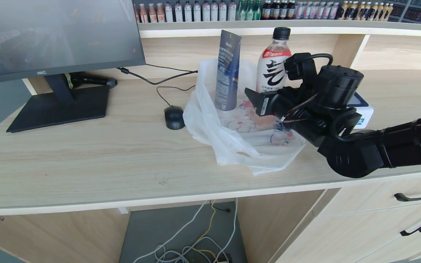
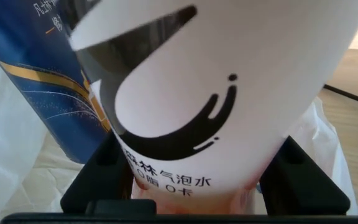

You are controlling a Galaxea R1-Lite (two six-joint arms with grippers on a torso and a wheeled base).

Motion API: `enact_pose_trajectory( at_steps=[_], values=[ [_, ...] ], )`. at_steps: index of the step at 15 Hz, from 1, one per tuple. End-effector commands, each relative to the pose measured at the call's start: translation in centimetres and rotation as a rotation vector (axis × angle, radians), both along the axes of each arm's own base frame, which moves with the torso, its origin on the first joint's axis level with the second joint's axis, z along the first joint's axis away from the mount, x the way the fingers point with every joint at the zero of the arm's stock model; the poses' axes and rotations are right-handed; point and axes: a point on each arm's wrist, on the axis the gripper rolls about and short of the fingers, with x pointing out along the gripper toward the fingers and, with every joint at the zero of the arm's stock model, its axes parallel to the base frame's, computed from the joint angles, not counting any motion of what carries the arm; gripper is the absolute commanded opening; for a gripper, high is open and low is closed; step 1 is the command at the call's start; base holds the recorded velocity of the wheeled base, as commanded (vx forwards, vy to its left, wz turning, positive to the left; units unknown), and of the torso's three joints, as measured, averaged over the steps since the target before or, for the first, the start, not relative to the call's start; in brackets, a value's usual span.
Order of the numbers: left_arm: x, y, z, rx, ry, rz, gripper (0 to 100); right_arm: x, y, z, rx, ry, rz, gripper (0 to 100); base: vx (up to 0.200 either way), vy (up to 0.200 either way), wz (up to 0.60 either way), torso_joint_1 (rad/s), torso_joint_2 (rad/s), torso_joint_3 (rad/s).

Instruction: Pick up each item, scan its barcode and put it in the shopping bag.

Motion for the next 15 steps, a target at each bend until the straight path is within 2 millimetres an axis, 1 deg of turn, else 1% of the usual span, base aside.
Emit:
enact_pose_trajectory(
  at_steps=[1,8,10,13,15],
  values=[
    [0.0,0.0,0.0,0.0,0.0,0.001,100,0.0,0.1,0.0,0.002,-0.003,0.002,100,0.0,0.0,0.0,0.0,0.0,0.0],
    [0.0,0.0,0.0,0.0,0.002,0.001,100,-0.5,-0.1,0.8,0.014,-0.022,0.002,100,0.0,0.0,0.0,0.0,0.0,0.0],
    [0.0,0.0,0.0,0.0,0.0,-0.001,100,-1.0,-0.4,1.3,0.02,-0.038,0.0,100,0.0,0.0,0.0,0.0,0.0,0.0],
    [0.0,0.0,0.0,0.0,0.0,0.001,100,-3.3,-1.6,1.4,0.031,-0.065,-0.002,100,0.0,0.0,0.0,0.0,0.0,0.0],
    [0.0,0.0,0.0,0.0,0.0,0.001,100,-5.7,-3.0,1.1,0.042,-0.07,-0.034,100,0.0,0.0,0.0,0.0,0.0,0.0]
  ],
)
